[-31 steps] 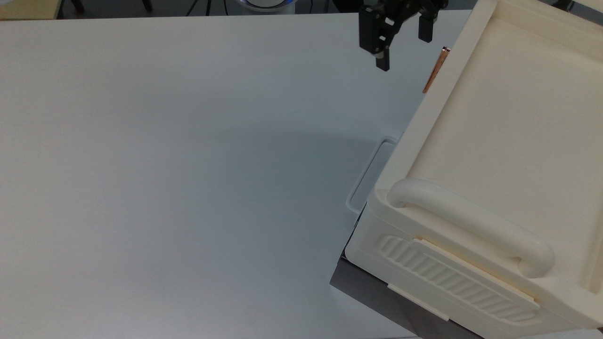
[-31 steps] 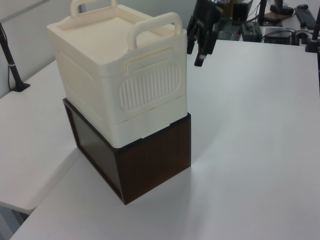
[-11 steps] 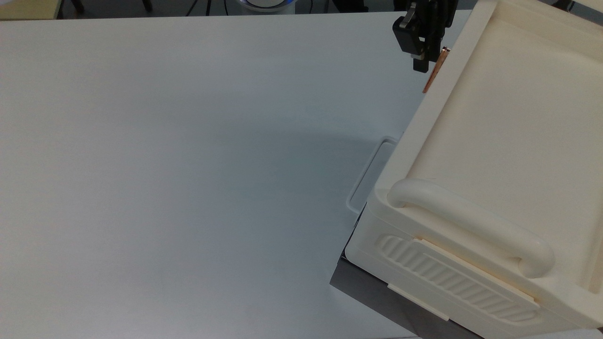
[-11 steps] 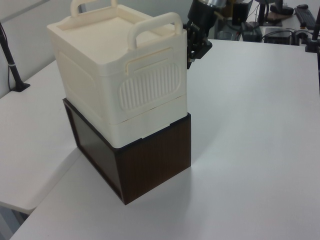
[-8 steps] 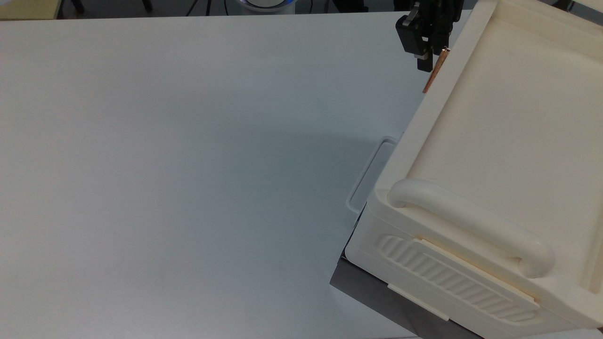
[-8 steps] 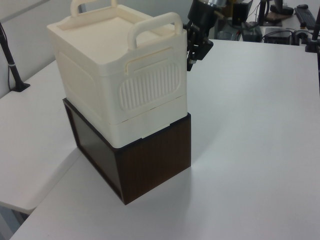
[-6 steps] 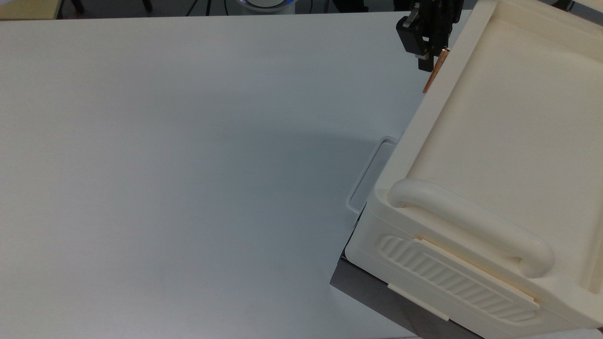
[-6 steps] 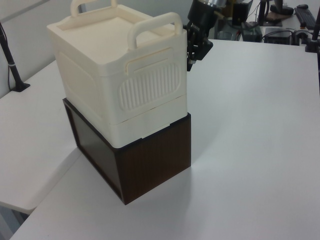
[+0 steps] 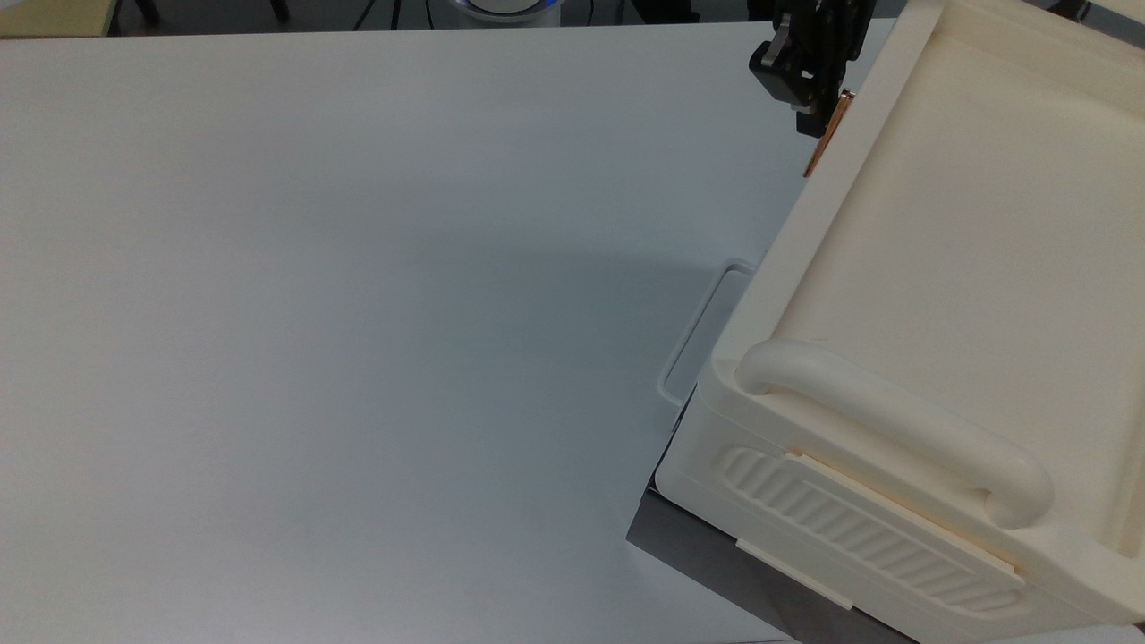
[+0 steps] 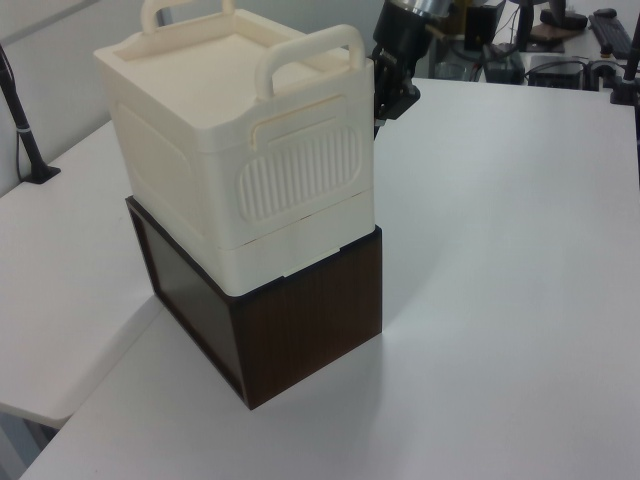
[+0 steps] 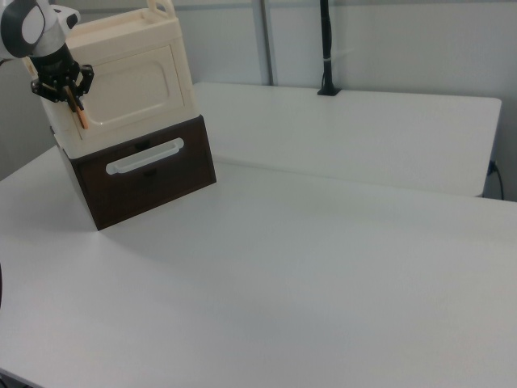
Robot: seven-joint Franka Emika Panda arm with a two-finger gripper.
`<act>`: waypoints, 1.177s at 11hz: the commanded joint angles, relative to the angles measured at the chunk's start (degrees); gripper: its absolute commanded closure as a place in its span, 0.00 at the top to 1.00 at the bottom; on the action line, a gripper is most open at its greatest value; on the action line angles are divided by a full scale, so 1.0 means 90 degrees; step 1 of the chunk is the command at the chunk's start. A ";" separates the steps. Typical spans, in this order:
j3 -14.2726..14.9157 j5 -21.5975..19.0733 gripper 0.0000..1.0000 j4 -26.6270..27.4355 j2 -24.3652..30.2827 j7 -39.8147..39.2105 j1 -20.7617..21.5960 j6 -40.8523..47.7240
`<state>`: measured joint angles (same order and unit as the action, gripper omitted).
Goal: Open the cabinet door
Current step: 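Pull the handle outward, swinging the door away from the cabinet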
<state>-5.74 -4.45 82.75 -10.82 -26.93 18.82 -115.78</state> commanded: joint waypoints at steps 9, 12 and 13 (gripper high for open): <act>0.0159 -0.0043 0.09 -0.0063 0.0352 -0.0113 -0.0430 0.1534; 0.0460 -0.0043 0.63 -0.0063 0.0518 -0.0113 -0.0869 0.2256; 0.0733 -0.0043 0.76 -0.0063 0.0644 -0.0104 -0.0928 0.2587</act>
<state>-3.09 -4.40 81.72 -7.70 -26.94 12.04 -98.46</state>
